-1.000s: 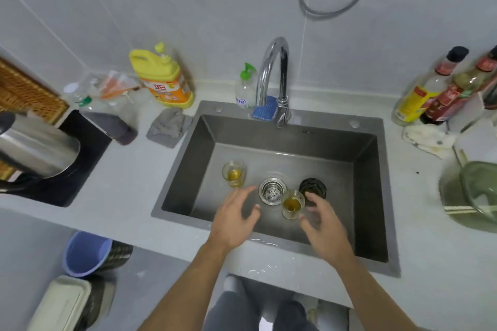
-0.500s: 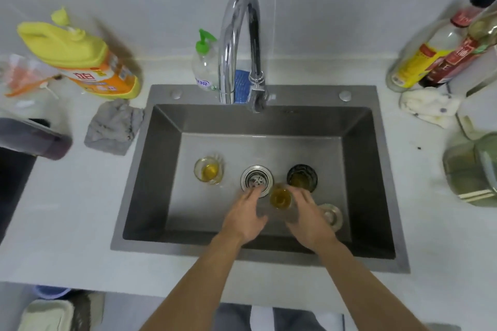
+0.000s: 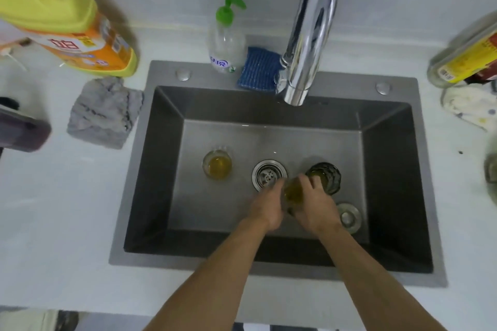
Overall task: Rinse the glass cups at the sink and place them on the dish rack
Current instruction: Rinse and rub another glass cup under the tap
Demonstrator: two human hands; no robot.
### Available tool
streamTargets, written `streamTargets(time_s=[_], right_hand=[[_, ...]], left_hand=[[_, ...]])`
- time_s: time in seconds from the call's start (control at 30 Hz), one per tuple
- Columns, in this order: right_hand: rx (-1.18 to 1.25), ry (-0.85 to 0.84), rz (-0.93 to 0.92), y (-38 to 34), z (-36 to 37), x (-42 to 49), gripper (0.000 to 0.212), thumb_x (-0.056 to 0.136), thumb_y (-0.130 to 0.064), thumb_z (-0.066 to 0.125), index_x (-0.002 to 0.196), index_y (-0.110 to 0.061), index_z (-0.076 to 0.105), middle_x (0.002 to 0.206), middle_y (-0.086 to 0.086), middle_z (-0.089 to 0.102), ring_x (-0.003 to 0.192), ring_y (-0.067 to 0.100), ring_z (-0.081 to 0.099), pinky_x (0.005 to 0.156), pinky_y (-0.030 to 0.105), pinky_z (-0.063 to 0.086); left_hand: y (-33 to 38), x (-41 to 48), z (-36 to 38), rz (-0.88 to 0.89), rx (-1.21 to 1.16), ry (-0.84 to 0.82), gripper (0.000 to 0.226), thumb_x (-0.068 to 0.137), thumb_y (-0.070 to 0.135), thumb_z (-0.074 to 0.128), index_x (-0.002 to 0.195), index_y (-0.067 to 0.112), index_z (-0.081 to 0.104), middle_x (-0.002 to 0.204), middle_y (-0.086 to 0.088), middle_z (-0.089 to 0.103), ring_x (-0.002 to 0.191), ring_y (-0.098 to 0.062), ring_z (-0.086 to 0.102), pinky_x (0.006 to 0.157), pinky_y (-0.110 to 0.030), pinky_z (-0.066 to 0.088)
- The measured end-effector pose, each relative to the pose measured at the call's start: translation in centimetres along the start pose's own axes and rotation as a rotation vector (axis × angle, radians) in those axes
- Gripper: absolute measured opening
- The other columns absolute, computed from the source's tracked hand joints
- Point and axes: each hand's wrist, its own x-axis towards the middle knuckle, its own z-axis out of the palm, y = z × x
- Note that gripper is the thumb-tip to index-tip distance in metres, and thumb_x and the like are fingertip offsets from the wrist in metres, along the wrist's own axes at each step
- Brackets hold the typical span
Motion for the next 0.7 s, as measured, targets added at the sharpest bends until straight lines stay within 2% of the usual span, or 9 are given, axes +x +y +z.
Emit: streamTargets(time_s=[0.07, 0.17, 0.2, 0.3, 0.4, 0.47, 0.5, 0.6, 0.7], right_hand=[[0.069, -0.011, 0.005, -1.7, -1.2, -0.1, 0.083, 0.08, -0.034, 0.084, 0.147, -0.025, 0.036, 0.139, 0.004, 0.038, 0.112, 0.036, 0.063, 0.091, 0.046, 0.056], [0.217, -0.005, -0.03, -4.9, -3.4, -0.3, 0.077, 0.074, -0.036, 0.085, 0.14, -0.025, 0.047, 0.131, 0.0, 0.045, 0.114, 0.031, 0.061, 0.098, 0.046, 0.053], [0.246, -0.007, -0.053, -5.8, -4.3, -0.3, 0.076, 0.074, -0.037, 0.085, 0.14, -0.025, 0.049, 0.129, 0.0, 0.047, 0.117, 0.028, 0.059, 0.101, 0.045, 0.052], [0.352, -0.043, -0.113, -7.8, -7.7, -0.4, 0.085, 0.074, -0.042, 0.089, 0.145, -0.026, 0.045, 0.131, -0.002, 0.051, 0.123, 0.02, 0.055, 0.109, 0.037, 0.046], [0.575, 0.04, -0.104, -9.4, -11.3, -0.4, 0.094, 0.083, -0.039, 0.085, 0.156, -0.026, 0.028, 0.135, -0.002, 0.052, 0.114, 0.016, 0.061, 0.095, 0.028, 0.048], [0.713, 0.256, -0.117, -10.4, -13.0, -0.1, 0.079, 0.093, -0.023, 0.076, 0.155, -0.023, 0.028, 0.135, -0.003, 0.052, 0.115, 0.015, 0.059, 0.087, 0.015, 0.044], [0.768, 0.322, -0.146, -10.9, -13.8, -0.1, 0.072, 0.095, -0.015, 0.071, 0.154, -0.022, 0.03, 0.135, -0.006, 0.051, 0.118, 0.012, 0.055, 0.09, 0.012, 0.041], [0.765, 0.313, -0.196, -11.2, -15.2, 0.3, 0.058, 0.1, -0.008, 0.059, 0.152, -0.025, 0.041, 0.14, -0.007, 0.052, 0.126, 0.007, 0.046, 0.106, 0.021, 0.033], [0.717, 0.242, -0.195, -9.2, -15.6, 1.0, 0.053, 0.103, -0.007, 0.051, 0.145, -0.039, 0.049, 0.15, -0.008, 0.054, 0.136, 0.01, 0.048, 0.117, 0.033, 0.034]], left_hand=[[-0.8, 0.1, -1.3, 0.049, -0.008, 0.011, 0.087, 0.089, 0.0, 0.071, 0.159, 0.033, 0.031, 0.158, -0.005, 0.045, 0.143, -0.03, 0.047, 0.117, -0.045, 0.044], [-1.3, -0.8, -4.1, 0.182, -0.021, 0.111, 0.061, 0.086, 0.033, 0.074, 0.143, 0.031, 0.052, 0.136, -0.012, 0.061, 0.122, -0.027, 0.06, 0.09, -0.038, 0.057], [-1.6, -1.0, -5.1, 0.197, -0.094, 0.161, 0.059, 0.085, 0.036, 0.076, 0.139, 0.029, 0.054, 0.132, -0.012, 0.063, 0.118, -0.025, 0.062, 0.086, -0.033, 0.059], [-1.2, -1.4, -7.7, 0.164, -0.35, 0.204, 0.082, 0.071, 0.018, 0.093, 0.136, 0.034, 0.046, 0.123, 0.006, 0.066, 0.109, -0.011, 0.066, 0.082, -0.015, 0.055], [-0.3, -1.9, -9.9, 0.152, -0.536, 0.237, 0.098, 0.057, 0.024, 0.096, 0.14, 0.032, 0.043, 0.122, 0.009, 0.069, 0.111, -0.013, 0.069, 0.097, -0.041, 0.06], [0.4, -2.1, -10.7, 0.178, -0.563, 0.284, 0.093, 0.056, 0.017, 0.094, 0.133, 0.036, 0.045, 0.124, 0.005, 0.067, 0.113, -0.015, 0.068, 0.101, -0.045, 0.058], [0.8, -2.3, -11.0, 0.186, -0.567, 0.299, 0.09, 0.055, 0.012, 0.094, 0.128, 0.038, 0.046, 0.122, 0.004, 0.067, 0.111, -0.015, 0.069, 0.101, -0.044, 0.057], [1.7, -2.9, -11.6, 0.19, -0.619, 0.314, 0.088, 0.058, -0.001, 0.093, 0.122, 0.038, 0.048, 0.117, 0.004, 0.069, 0.107, -0.015, 0.069, 0.1, -0.037, 0.058], [2.3, -3.6, -11.9, 0.172, -0.658, 0.263, 0.087, 0.061, -0.006, 0.094, 0.123, 0.035, 0.049, 0.116, 0.007, 0.069, 0.106, -0.013, 0.069, 0.083, -0.014, 0.055]])
